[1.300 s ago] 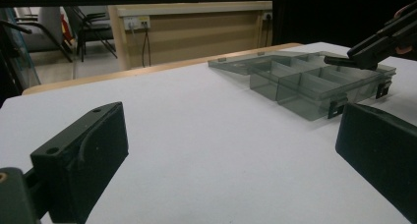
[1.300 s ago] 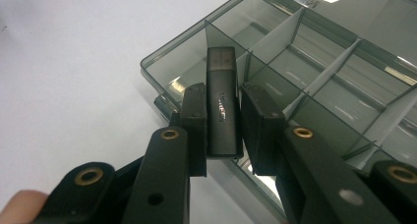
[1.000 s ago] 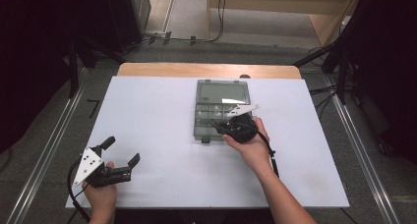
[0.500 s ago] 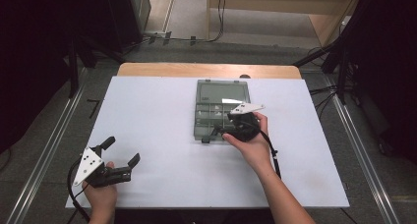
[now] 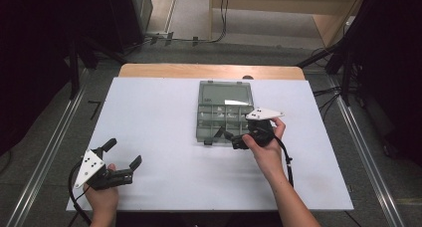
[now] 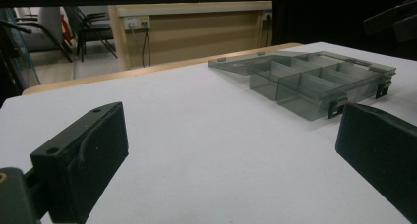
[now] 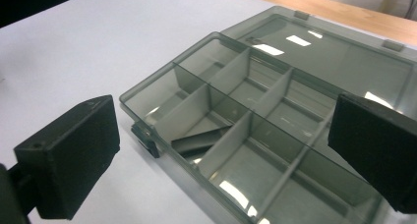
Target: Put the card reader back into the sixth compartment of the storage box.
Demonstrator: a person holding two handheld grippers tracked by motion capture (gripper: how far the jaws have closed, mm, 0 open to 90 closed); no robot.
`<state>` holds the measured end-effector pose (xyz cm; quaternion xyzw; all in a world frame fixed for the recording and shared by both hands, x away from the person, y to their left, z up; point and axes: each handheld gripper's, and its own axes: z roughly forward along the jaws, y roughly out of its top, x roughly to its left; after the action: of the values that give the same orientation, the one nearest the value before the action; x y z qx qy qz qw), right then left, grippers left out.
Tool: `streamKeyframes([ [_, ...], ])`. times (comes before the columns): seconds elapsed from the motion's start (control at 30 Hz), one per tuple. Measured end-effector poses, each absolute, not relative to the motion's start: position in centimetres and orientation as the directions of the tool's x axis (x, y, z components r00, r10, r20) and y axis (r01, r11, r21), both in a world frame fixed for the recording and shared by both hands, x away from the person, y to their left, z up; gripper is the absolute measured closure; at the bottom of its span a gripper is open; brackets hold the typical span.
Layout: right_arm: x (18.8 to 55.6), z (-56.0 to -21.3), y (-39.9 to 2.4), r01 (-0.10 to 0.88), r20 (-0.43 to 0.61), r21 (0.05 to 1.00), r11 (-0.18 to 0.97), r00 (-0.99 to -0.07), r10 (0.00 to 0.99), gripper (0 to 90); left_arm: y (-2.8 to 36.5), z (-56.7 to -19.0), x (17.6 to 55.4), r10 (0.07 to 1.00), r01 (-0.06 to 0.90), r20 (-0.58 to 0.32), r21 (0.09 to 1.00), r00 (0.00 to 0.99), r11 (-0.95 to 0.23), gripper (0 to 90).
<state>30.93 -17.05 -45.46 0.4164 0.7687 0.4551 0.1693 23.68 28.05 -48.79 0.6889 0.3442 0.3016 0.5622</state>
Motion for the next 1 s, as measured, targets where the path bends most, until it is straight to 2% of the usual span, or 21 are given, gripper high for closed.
streamKeyframes([
  [1.0, 28.0, -46.4, -22.1, 0.472, 0.136, 0.862, 0.185, -0.567, 0.812, 0.0, 28.0, -48.8, 23.7, 0.815, 0.135, 0.031, 0.982, 0.579, -0.134, 0.0],
])
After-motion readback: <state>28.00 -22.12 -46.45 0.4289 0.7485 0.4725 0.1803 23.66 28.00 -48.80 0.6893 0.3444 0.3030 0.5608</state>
